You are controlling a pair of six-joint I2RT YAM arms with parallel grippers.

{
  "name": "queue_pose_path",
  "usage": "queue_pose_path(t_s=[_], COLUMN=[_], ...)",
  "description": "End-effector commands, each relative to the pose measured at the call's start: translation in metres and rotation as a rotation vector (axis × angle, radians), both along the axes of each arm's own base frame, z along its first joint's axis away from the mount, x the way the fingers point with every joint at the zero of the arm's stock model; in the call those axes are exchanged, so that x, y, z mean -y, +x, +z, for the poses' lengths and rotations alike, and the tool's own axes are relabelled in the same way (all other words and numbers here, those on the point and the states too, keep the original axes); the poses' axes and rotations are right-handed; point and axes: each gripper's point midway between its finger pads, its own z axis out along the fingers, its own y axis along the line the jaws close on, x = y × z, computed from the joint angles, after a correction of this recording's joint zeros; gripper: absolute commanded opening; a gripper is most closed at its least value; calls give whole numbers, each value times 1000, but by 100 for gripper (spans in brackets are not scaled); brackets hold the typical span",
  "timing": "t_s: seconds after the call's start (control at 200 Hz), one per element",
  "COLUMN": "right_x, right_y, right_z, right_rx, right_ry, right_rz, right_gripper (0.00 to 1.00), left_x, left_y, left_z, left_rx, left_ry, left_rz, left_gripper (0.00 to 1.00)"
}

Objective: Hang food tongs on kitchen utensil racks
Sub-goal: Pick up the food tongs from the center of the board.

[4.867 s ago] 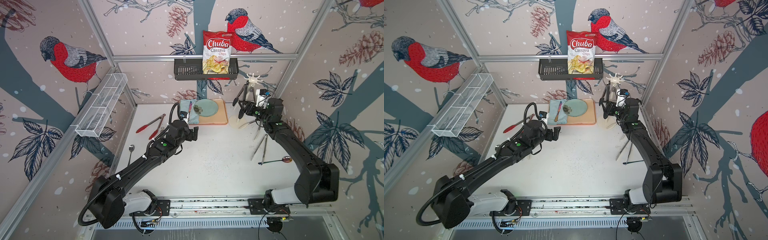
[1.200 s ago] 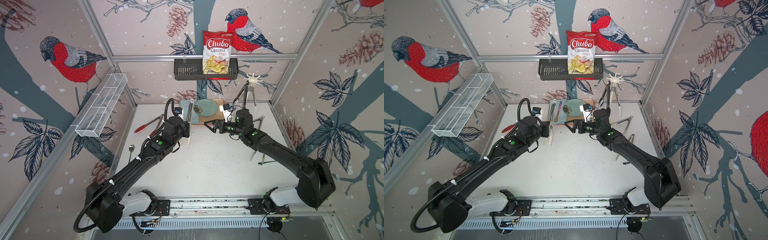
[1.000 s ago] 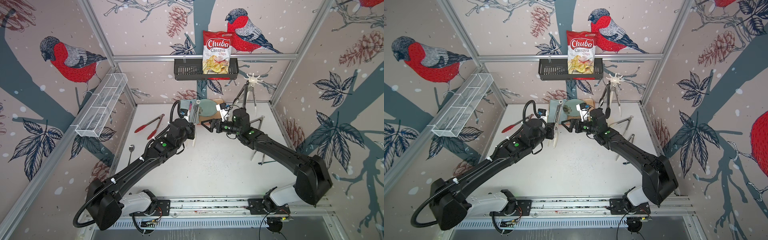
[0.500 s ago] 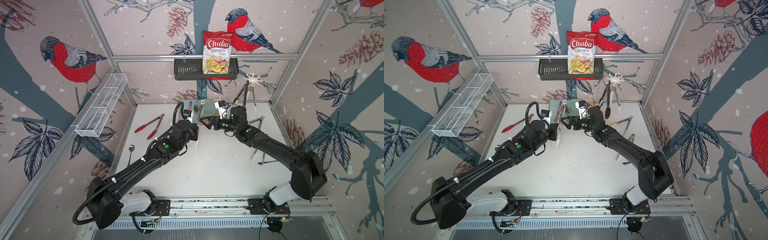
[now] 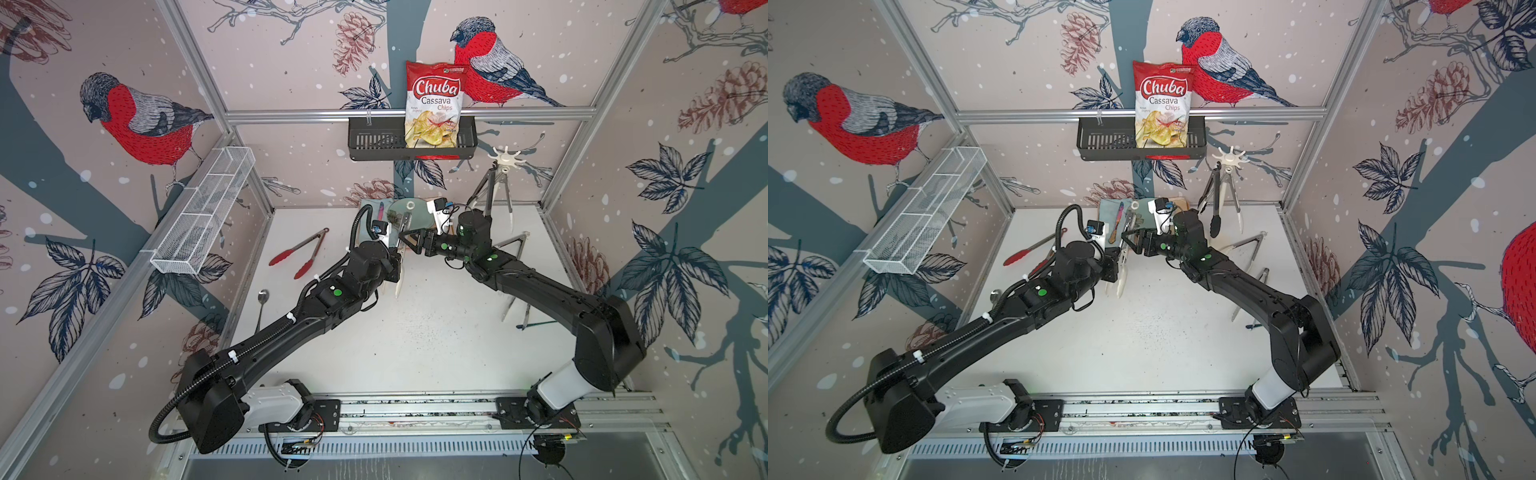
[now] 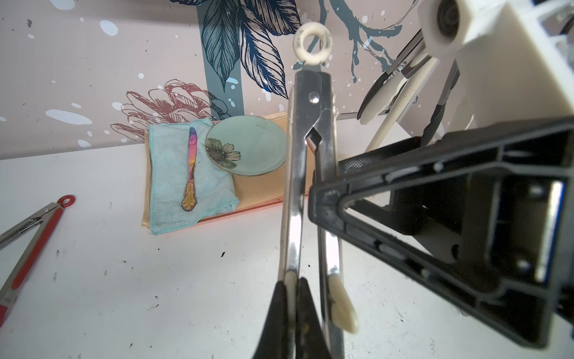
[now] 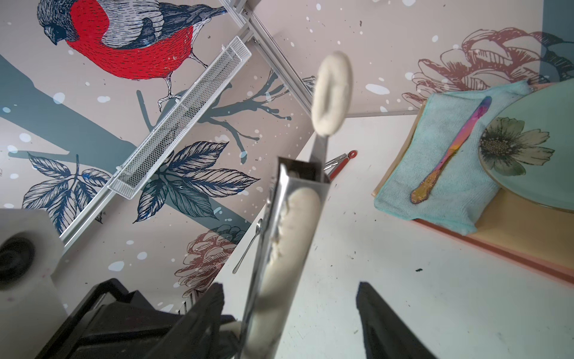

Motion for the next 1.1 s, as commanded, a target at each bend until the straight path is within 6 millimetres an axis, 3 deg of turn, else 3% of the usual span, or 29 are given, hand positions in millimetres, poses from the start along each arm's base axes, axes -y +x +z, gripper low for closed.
queue_pose_path(t_s=[0.0,0.305,0.445,0.585,0.735,0.77,0.86,0.905,0.92,0.935,1.096], right_x=[-5,-7,-6,-6,-2,0,4,8,9,11,34], right_y=[0,0,0,0,0,1,1,2,3,3,5], right_z=[16,15,19,21,26,27,33,35,36,37,52], right_rx=[29,24,29,29,43,47,74,88,94,101,186], right_ry=[49,49,50,39,32,31,18,9,6,2,-31], right_rz=[19,34,27,28,7,-1,-26,-44,-54,-62,-178], right_gripper=[57,30,26,13,8,7,5,3,1,1,0], left_x=[5,10,10,9,10,9,8,8,8,7,2], left_y=[5,6,5,4,4,4,3,2,2,1,-1], left_z=[20,20,22,26,29,31,34,35,36,36,42], left_rx=[57,64,75,91,96,96,99,99,98,98,103], left_ry=[-71,-68,-78,-89,-98,-103,-116,-117,-119,-122,-137], left_rz=[13,-3,-7,-5,-7,-4,-2,-2,-3,-3,15], left_gripper=[0,0,0,0,0,9,52,66,88,97,99])
